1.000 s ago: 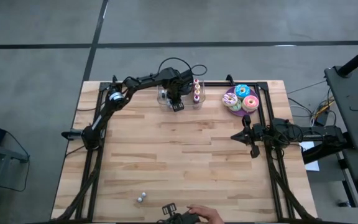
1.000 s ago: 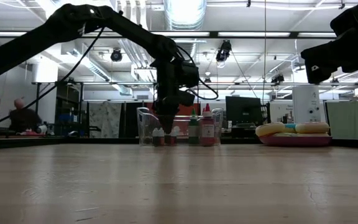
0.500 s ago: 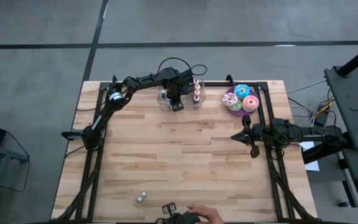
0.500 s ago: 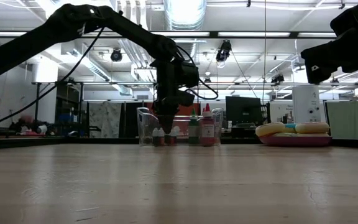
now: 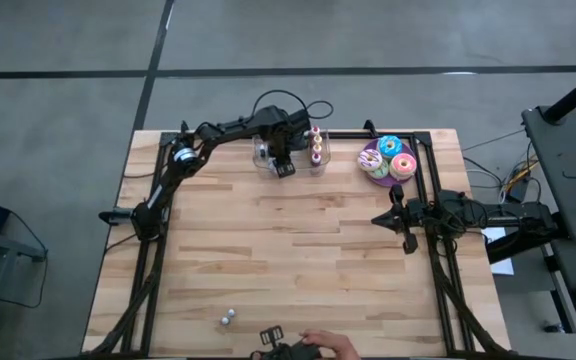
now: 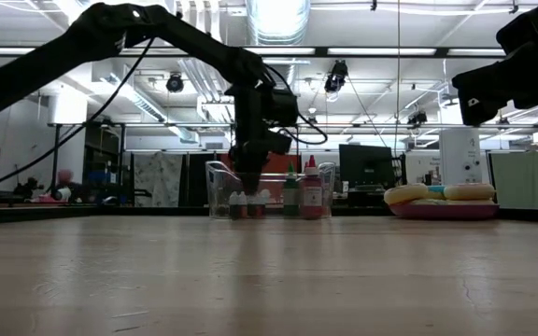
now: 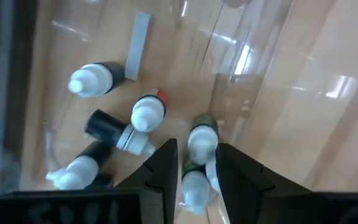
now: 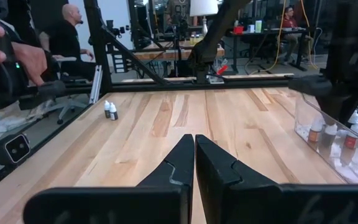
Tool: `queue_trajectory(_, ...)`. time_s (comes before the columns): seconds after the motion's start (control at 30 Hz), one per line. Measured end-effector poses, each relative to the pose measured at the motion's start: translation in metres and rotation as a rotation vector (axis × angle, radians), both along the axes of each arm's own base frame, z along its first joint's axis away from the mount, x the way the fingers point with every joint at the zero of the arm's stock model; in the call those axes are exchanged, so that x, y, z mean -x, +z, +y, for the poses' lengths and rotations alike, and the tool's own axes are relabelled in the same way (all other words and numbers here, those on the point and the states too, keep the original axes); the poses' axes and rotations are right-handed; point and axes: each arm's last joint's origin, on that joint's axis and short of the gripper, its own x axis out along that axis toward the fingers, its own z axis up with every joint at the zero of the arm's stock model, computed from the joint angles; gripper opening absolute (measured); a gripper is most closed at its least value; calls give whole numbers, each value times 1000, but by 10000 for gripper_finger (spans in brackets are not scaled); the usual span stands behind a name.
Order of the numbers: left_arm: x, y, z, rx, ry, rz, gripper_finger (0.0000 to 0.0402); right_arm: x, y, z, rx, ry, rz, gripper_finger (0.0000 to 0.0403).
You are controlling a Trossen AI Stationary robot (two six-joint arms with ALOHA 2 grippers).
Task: Pick & Place food coloring
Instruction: Put the top small green food coloring bottle into the transparent bin, then put the small red food coloring bottle into the transparent bin
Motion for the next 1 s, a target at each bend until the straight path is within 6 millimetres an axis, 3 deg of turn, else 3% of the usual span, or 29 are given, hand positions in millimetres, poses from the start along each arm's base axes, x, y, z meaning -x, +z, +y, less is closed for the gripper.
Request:
queue_trajectory(0.33, -3, 43, 0, -39, 24, -81, 83, 0, 0, 0, 0, 0, 0, 8)
queue_trajectory(0.57, -6, 75, -13, -55, 7, -120, 83, 0, 0, 0, 0, -1, 0, 8)
queue_trajectory(1.0, -10, 91, -51, 23, -59, -132, 83, 0, 0, 0, 0, 0, 0, 8)
